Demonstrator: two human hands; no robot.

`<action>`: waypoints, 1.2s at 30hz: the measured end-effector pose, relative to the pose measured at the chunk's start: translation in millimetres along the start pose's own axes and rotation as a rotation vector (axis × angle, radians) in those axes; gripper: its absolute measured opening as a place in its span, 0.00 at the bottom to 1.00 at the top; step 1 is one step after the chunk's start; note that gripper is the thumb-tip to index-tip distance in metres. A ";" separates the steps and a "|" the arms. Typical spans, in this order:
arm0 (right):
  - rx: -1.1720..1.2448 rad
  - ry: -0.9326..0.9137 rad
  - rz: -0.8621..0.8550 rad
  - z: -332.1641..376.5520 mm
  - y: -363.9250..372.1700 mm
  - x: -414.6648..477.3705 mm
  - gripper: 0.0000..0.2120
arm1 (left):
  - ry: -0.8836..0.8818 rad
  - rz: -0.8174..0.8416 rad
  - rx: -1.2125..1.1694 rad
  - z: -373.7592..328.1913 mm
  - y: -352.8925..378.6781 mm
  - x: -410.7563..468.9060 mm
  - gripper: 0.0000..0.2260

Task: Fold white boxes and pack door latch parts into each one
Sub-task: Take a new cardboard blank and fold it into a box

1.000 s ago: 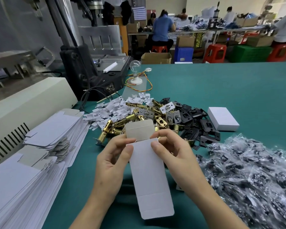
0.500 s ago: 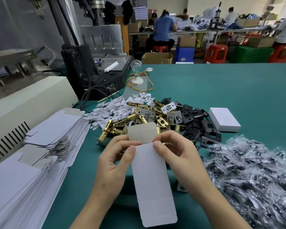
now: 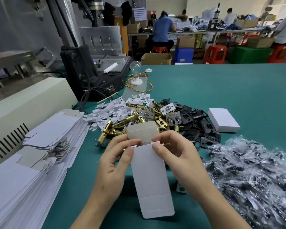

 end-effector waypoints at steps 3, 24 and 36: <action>0.010 0.003 0.015 -2.1 0.8 0.3 0.13 | -0.001 0.004 0.001 0.0 -0.5 -0.4 0.11; 0.122 0.052 0.120 -6.1 3.3 1.9 0.11 | 0.000 -0.029 -0.047 4.6 -2.9 -4.5 0.26; 0.144 0.046 0.165 -5.1 7.1 1.5 0.11 | 0.065 -0.003 -0.070 -0.6 -2.6 -1.9 0.06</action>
Point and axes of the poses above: each hand's wrist, its own x-axis towards the middle knuckle, its own y-axis out of the palm, z = x × y, the point moved 8 cm from there along x, towards the middle knuckle, and after that the axes turned 7 degrees about y, right-handed, at the moved point
